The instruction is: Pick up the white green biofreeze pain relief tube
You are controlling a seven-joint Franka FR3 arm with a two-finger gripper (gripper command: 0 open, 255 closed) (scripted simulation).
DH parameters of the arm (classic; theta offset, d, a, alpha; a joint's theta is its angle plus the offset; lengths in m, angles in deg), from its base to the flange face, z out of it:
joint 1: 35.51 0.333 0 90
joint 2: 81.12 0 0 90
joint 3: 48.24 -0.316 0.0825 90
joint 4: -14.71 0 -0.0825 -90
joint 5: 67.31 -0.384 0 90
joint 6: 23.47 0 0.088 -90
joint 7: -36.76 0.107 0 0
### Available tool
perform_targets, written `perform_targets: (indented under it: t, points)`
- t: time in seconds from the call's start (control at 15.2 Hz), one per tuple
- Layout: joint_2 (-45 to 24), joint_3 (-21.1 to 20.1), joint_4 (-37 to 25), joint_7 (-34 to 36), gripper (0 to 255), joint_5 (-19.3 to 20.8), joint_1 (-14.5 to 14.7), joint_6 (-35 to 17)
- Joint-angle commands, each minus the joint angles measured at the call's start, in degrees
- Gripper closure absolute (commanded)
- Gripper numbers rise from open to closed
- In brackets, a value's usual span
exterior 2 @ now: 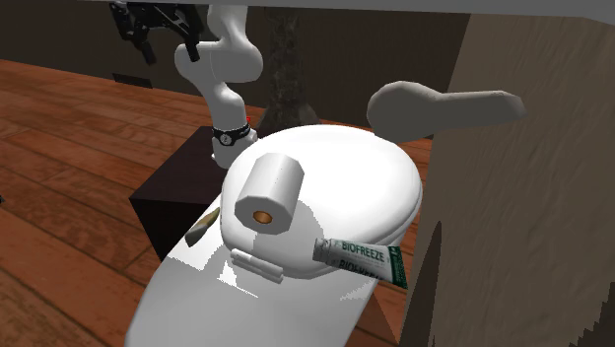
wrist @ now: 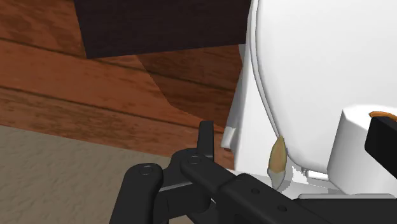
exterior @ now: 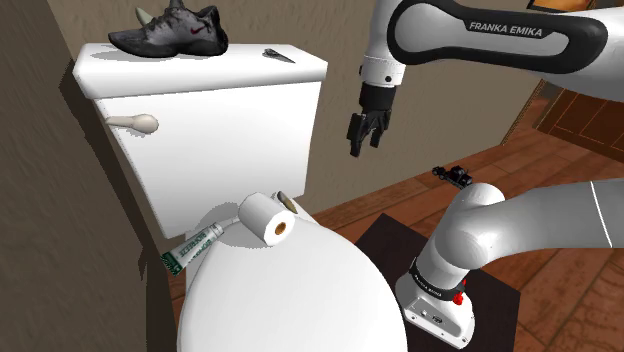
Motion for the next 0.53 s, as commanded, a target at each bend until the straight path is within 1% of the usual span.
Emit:
perform_targets:
  t: [0.0,0.26,0.46]
  points:
    - [0.00,0.00,0.00,0.00,0,0.00,0.00,0.00]
    - [2.42,-7.14,3.90,11.93,0,-5.27,-0.22,-3.52]
    - [2.60,-12.89,5.53,20.89,0,-9.27,-0.31,-6.69]
